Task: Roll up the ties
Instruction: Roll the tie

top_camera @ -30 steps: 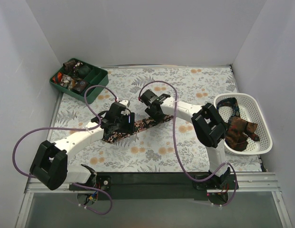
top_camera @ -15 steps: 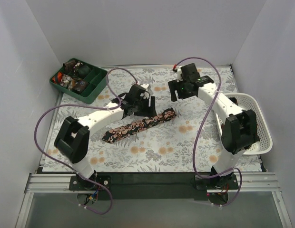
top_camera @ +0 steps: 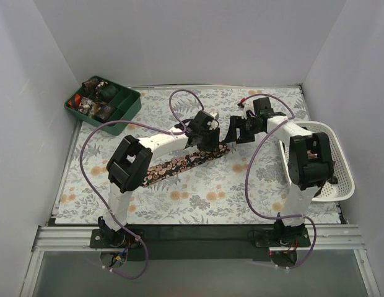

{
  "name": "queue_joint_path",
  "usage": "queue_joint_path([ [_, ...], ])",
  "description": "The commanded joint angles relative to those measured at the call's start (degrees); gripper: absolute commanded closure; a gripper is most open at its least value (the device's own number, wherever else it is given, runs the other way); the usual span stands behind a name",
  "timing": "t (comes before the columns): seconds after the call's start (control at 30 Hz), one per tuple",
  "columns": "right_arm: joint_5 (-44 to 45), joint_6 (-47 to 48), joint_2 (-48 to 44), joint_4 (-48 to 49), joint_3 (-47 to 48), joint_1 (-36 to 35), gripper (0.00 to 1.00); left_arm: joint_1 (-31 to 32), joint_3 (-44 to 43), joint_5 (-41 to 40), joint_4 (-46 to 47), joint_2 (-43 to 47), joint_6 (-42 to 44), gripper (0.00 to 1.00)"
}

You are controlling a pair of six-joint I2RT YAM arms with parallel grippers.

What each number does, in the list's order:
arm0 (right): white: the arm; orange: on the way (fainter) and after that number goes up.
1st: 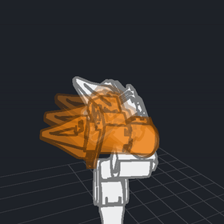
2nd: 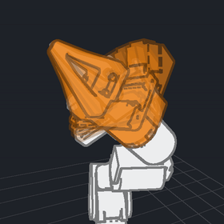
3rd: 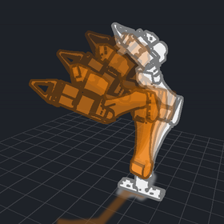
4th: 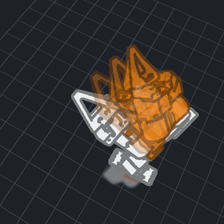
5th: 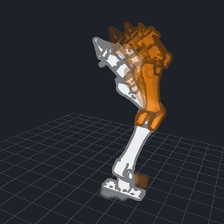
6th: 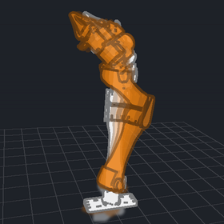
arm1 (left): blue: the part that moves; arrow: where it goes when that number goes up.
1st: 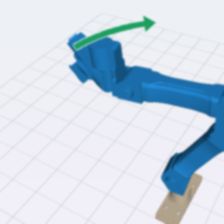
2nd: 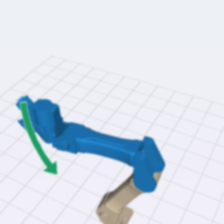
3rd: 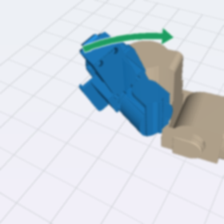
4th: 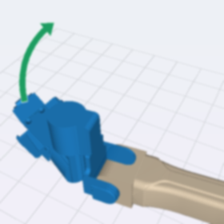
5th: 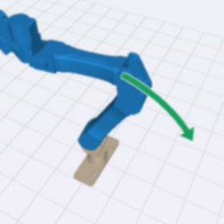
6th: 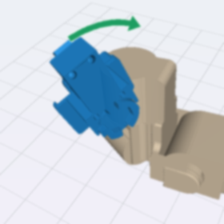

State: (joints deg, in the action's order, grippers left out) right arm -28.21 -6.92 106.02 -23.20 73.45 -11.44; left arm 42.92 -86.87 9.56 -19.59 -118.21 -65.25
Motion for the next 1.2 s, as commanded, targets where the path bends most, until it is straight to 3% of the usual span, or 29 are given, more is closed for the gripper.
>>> queue_joint_path([
  [0.0, -8.6, -1.34, 1.03, 7.01, -1.38, 0.63, 0.33, -0.2, -1.99, -1.64, -0.27, 0.36, -0.13, 0.67],
  [0.23, -12.04, -2.14, 4.19, 11.33, -3.14, 0.63, 0.37, -0.46, -0.58, -2.18, 0.17, -1.23, -0.58, 0.73],
  [0.43, -15.03, -2.66, 6.65, 15.2, -4.8, 0.72, 0.37, -0.73, 0.47, -2.0, 0.35, -1.76, -0.4, 0.73],
  [0.63, -18.28, -3.28, 8.5, 19.07, -7.53, 0.72, 0.44, -1.08, 1.53, -1.65, 0.7, -1.93, -0.93, 0.73],
  [0.73, -19.6, -3.63, 8.85, 20.91, -8.5, 0.63, 0.56, -1.08, 1.97, -1.3, 1.05, -1.85, -1.1, 0.74],
  [0.87, -19.96, -3.37, 9.21, 22.15, -9.46, 0.63, 0.89, -1.34, 4.85, -2.18, 3.15, 0.78, -1.37, 0.73],
  [0.93, -18.82, -2.84, 8.86, 21.88, -9.55, 0.63, 0.98, -2.13, 6.97, -2.79, 4.56, 4.81, -0.4, 0.66],
  [1.17, -14.25, -2.14, 7.01, 19.69, -8.94, 0.54, 0.99, -7.58, 19.53, -4.37, 3.08, 20.9, 3.64, 0.5],
])
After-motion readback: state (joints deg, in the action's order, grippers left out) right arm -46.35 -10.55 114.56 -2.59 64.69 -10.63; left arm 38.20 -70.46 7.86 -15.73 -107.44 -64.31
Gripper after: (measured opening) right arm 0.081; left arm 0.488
